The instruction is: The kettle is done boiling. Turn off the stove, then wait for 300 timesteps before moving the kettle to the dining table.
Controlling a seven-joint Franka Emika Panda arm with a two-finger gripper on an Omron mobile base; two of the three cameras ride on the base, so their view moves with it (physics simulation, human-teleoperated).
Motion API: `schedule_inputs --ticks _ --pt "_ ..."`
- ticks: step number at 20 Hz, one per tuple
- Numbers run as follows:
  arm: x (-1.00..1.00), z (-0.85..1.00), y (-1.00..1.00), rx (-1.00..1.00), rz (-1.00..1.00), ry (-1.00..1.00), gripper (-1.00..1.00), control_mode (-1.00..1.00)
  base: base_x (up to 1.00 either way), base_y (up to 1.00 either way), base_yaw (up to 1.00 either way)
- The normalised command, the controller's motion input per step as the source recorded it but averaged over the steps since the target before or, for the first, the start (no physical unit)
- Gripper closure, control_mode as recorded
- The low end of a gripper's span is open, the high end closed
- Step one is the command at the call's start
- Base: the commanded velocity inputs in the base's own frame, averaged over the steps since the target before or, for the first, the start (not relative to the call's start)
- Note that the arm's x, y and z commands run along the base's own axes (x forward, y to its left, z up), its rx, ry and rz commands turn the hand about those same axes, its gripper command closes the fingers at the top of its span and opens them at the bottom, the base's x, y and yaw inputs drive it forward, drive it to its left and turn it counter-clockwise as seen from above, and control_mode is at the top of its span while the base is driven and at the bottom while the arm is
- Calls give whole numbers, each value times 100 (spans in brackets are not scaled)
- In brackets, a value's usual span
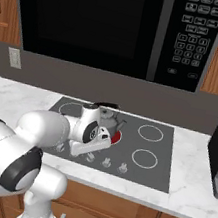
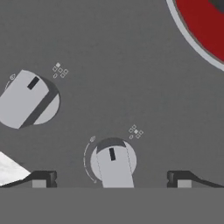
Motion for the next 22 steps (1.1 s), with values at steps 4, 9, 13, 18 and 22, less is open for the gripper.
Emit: schedule_inputs --ticks 4,9,13,18,22 --pt "0 -8 0 0 4 0 -100 -100 0 0 0" --pt "0 -11 -1 0 4 0 -100 -100 0 0 0" --pt "0 -9 -1 0 3 0 -100 -100 0 0 0" --pt "0 -3 0 0 2 0 -100 -100 0 0 0" --pt "0 -5 -2 0 2 0 -100 -100 0 0 0"
